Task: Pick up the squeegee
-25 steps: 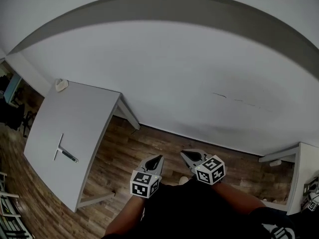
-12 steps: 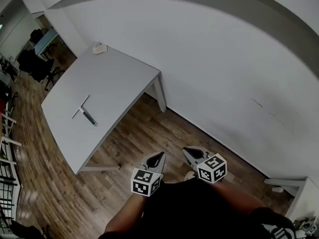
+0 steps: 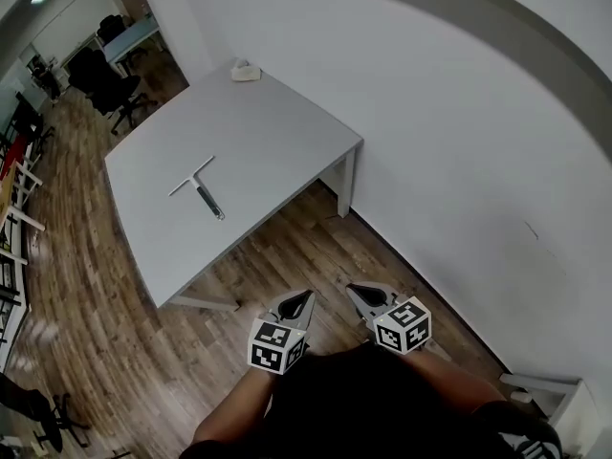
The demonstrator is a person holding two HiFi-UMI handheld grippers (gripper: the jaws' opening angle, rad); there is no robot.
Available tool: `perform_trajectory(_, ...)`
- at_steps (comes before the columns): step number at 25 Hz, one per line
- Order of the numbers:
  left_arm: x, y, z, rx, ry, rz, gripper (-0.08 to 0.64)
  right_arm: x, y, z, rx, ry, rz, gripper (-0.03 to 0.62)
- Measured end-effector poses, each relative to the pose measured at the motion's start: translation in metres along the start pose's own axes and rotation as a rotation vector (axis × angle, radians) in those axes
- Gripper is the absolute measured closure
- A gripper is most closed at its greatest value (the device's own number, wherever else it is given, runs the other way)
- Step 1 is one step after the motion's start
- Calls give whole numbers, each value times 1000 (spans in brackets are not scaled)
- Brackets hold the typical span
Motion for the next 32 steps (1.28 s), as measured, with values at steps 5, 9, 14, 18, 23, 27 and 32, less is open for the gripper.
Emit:
perform_trajectory(5, -55, -35, -14, 18, -35, 53, 552, -35, 51, 11, -23, -36, 40, 587)
perform_trajectory(9, -100, -54, -24, 52, -52, 81, 552, -55, 97, 15, -31, -64, 56, 586)
perform_trajectory(14, -145, -81, -38, 66, -75, 103, 552, -85, 142, 21, -51, -90, 77, 586)
perform_trajectory(18, -179, -104, -48, 69, -78, 127, 552, -107, 173, 28, -68, -107, 89, 586)
perform_trajectory(23, -222, -131, -60, 95, -103, 167, 552, -131, 211, 31, -96, -120, 99, 586)
perform_trajectory(27, -249, -154, -75, 110, -134, 186, 552, -157, 241, 33, -117, -135, 115, 586)
perform_trajectory(32, -280, -175, -97, 106, -156, 206, 552, -186, 275, 31, -153, -173, 157, 586)
Point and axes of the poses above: the fingertips, and each gripper's own axes: y forward along the fingers, x to its right, z out of its top, the point moved 2 cm from there along -y, backward along the fingers, and after that the axes turned 3 degrees about -x, right-handed, at the moved point
